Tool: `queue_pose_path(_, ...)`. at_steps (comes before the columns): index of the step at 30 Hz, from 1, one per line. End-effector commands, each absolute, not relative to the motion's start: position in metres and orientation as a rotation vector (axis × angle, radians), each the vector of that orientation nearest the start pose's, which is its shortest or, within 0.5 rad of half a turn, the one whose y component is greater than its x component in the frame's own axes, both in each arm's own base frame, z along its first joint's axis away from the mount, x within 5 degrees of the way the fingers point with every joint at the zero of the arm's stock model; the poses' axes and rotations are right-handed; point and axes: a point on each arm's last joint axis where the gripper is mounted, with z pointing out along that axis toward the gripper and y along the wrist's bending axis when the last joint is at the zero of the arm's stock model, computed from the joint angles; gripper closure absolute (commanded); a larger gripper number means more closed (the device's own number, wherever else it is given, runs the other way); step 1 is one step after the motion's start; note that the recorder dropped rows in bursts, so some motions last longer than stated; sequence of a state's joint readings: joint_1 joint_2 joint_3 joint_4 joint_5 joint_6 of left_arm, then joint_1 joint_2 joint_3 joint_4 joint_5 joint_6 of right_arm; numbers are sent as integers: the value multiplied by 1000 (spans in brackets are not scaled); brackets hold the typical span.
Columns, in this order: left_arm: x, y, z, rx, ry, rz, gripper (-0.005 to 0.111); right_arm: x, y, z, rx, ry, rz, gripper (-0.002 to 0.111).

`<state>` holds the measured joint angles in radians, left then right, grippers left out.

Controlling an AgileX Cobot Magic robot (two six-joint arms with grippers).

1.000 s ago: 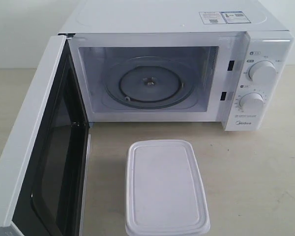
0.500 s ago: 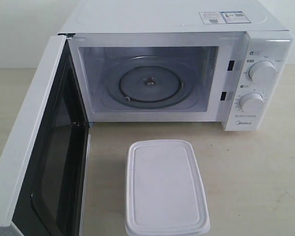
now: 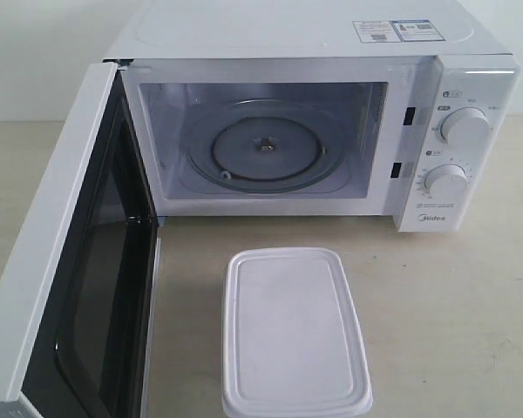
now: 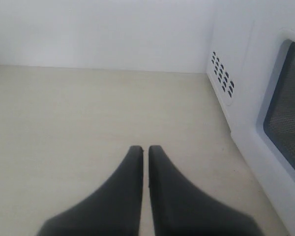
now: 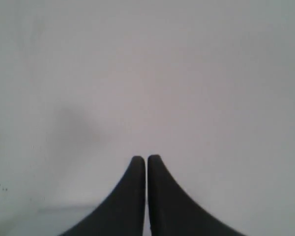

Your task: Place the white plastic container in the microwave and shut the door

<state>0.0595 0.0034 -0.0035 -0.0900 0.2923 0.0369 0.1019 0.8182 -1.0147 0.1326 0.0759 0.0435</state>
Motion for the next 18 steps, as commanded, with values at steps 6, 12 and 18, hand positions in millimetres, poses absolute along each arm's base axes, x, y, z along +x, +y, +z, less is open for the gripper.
queue_pose_path(6,55,1,187,-79,1773,-24,102,238,66,351,-185,2146,264,108)
queue_pose_path(12,55,1,187,-79,1773,-24,102,244,102,293,-178,2359,497,108)
queue_pose_path(18,55,1,187,-79,1773,-24,102,231,107,258,-143,2400,537,108)
